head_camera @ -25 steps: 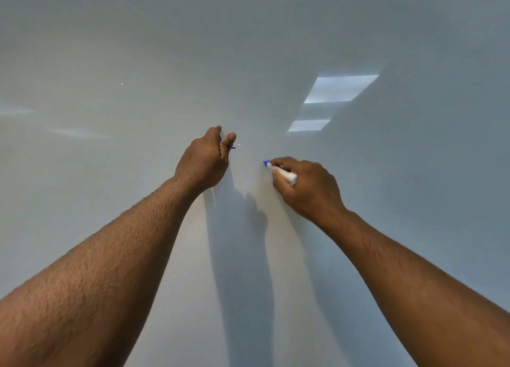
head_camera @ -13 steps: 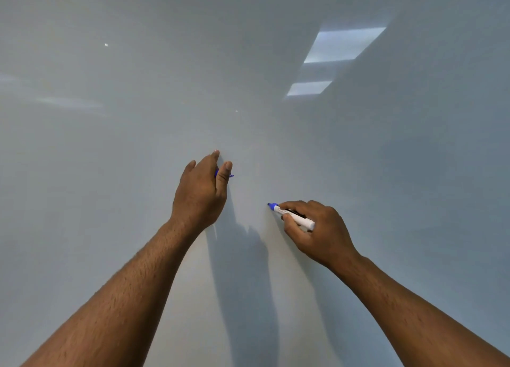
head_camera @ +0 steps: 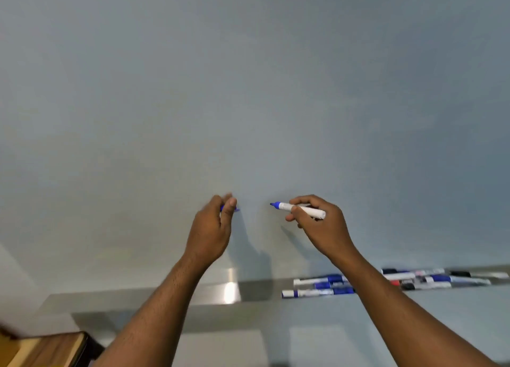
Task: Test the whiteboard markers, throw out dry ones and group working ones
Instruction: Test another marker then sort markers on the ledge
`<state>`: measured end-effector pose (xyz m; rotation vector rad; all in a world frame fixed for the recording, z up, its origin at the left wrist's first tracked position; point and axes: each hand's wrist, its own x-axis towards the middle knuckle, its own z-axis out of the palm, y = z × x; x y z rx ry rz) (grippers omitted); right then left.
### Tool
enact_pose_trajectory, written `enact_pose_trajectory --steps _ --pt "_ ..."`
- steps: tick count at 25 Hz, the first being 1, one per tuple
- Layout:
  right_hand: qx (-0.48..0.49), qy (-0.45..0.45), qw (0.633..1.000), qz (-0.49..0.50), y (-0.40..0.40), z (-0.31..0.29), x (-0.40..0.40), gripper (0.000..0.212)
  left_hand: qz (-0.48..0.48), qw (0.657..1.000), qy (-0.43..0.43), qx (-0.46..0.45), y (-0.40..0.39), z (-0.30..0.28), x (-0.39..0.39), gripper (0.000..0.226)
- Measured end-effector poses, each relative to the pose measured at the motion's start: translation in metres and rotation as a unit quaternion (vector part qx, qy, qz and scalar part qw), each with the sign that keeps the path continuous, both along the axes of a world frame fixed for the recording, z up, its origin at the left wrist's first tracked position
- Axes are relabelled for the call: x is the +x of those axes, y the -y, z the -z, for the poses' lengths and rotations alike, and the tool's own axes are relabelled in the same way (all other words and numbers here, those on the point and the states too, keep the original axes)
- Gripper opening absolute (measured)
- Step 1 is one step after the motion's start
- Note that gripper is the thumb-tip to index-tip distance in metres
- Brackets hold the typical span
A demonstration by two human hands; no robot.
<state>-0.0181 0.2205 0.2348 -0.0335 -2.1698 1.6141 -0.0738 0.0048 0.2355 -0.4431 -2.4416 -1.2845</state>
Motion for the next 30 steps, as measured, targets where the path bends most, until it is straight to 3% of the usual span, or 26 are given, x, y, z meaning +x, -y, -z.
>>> enact_pose_trajectory --steps 2,5,10,15,30 --pt "-0.094 0.072 0.993 -0.01 0.003 0.041 0.021 0.008 0.051 0.978 0.166 0.114 0.002 0.046 0.018 0.037" --pt "-0.223 0.169 0.96 -0.025 0.008 0.094 0.053 0.013 0.078 0.889 0.365 0.265 0.001 0.106 0.052 0.04" --pt "-0.327 0.223 0.918 -0.016 0.013 0.129 0.085 0.016 0.069 0.802 0.463 0.37 0.001 0.161 0.095 0.029" --pt "-0.332 0.261 0.906 -0.028 0.025 0.143 0.099 0.016 0.089 0.786 0.486 0.372 -0.004 0.176 0.109 0.027" --pt "-0.261 0.277 0.924 -0.047 0.034 0.154 0.098 0.014 0.088 0.812 0.489 0.307 0.0 0.178 0.116 0.026"
